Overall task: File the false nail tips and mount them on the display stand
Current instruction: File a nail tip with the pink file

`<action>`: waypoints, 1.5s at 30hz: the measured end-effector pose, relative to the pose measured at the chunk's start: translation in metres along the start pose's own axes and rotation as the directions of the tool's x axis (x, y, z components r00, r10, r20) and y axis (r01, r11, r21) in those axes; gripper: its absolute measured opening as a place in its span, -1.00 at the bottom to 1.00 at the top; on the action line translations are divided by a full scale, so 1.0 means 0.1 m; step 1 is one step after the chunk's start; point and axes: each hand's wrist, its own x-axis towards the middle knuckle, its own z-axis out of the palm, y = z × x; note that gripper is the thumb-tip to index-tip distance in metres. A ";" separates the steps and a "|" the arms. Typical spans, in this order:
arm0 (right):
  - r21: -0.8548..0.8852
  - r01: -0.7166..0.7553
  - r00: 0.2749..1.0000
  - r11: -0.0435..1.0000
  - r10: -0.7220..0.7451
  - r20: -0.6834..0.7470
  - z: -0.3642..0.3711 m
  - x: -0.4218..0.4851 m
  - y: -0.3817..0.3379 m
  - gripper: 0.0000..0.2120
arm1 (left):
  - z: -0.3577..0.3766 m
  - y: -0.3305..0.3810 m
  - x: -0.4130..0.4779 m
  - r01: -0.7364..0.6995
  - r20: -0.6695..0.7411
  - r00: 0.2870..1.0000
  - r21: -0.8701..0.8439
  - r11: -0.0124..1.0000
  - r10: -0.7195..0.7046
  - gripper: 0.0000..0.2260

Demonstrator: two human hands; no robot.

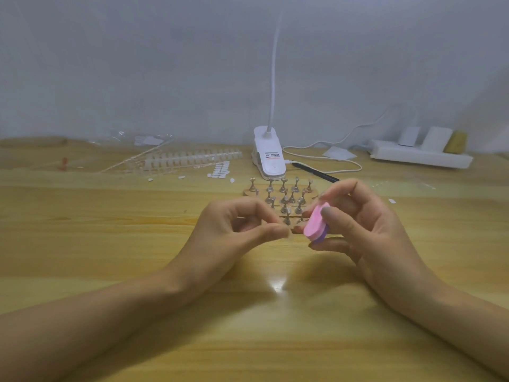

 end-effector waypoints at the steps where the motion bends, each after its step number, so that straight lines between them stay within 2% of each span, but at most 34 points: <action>1: -0.036 0.023 0.999 0.999 -0.022 0.030 0.01 -0.01 -0.01 -0.76 | 0.00 0.00 0.01 0.047 -0.002 0.999 -0.036 0.998 -0.047 -0.81; 7: -0.210 0.027 0.979 0.977 0.017 0.205 0.03 -0.05 0.02 -0.82 | 0.00 0.02 0.01 0.136 0.021 0.991 -0.124 0.983 -0.134 -0.84; 10: -0.282 0.024 0.974 0.959 0.040 0.221 0.03 -0.03 0.02 -0.83 | 0.00 0.04 0.00 0.142 0.036 0.990 -0.116 0.983 -0.139 -0.86; 14: -0.244 -0.017 0.977 0.970 0.069 0.203 0.01 -0.01 0.02 -0.81 | 0.00 0.06 0.00 0.164 0.049 0.986 -0.138 0.977 -0.159 -0.85; 18: -0.323 -0.007 0.953 0.946 0.104 0.285 0.01 -0.05 0.05 -0.77 | 0.00 0.06 0.00 0.142 0.035 0.990 -0.173 0.975 -0.138 -0.88; 20: -0.464 0.104 0.958 0.879 0.037 0.284 0.02 -0.08 0.07 -0.68 | -0.01 0.01 0.00 0.127 0.030 0.992 -0.142 0.982 -0.123 -0.89; 22: -0.566 0.263 0.955 0.781 -0.126 0.270 0.00 -0.08 0.04 -0.55 | -0.02 -0.03 0.02 0.112 0.052 0.993 -0.117 0.987 -0.107 -0.88; 23: -0.581 0.321 0.942 0.748 -0.187 0.280 0.00 -0.07 0.00 -0.55 | -0.02 -0.04 0.02 0.110 0.070 0.992 -0.114 0.987 -0.102 -0.87; 25: -0.624 0.440 0.896 0.646 -0.273 0.350 0.01 -0.04 -0.07 -0.69 | -0.02 -0.04 0.02 0.119 0.116 0.988 -0.130 0.984 -0.105 -0.90; 27: -0.669 0.514 0.858 0.537 -0.316 0.405 0.03 -0.01 -0.12 -0.77 | -0.01 -0.06 0.01 0.150 0.159 0.979 -0.126 0.981 -0.130 -0.83; 29: -0.685 0.517 0.856 0.514 -0.322 0.405 0.05 0.01 -0.16 -0.77 | 0.00 -0.07 0.00 0.187 0.166 0.972 -0.134 0.973 -0.164 -0.74; 33: -0.717 0.499 0.866 0.487 -0.316 0.388 0.08 0.10 -0.23 -0.82 | -0.01 -0.02 0.05 0.216 0.116 0.973 -0.175 0.961 -0.197 -0.78; 37: -0.700 0.459 0.888 0.548 -0.300 0.347 0.09 0.30 -0.28 -0.83 | -0.03 -0.02 0.13 0.289 0.099 0.957 -0.231 0.929 -0.273 -0.76; 39: -0.702 0.422 0.905 0.574 -0.303 0.297 0.08 0.40 -0.29 -0.85 | -0.11 -0.05 0.19 0.208 0.021 0.978 -0.143 0.968 -0.208 -0.77; 41: -0.714 0.374 0.925 0.592 -0.296 0.239 0.05 0.48 -0.24 -0.87 | -0.21 -0.08 0.24 0.109 -0.061 0.993 0.122 0.987 -0.102 -0.82; 43: -0.748 0.343 0.935 0.567 -0.278 0.219 0.04 0.52 -0.14 -0.88 | -0.25 -0.13 0.24 0.049 -0.035 0.999 0.349 0.936 -0.039 -0.70; 45: -0.799 0.329 0.938 0.503 -0.268 0.218 0.05 0.53 -0.03 -0.87 | -0.21 -0.16 0.23 0.050 -0.007 0.999 0.446 0.893 -0.053 -0.61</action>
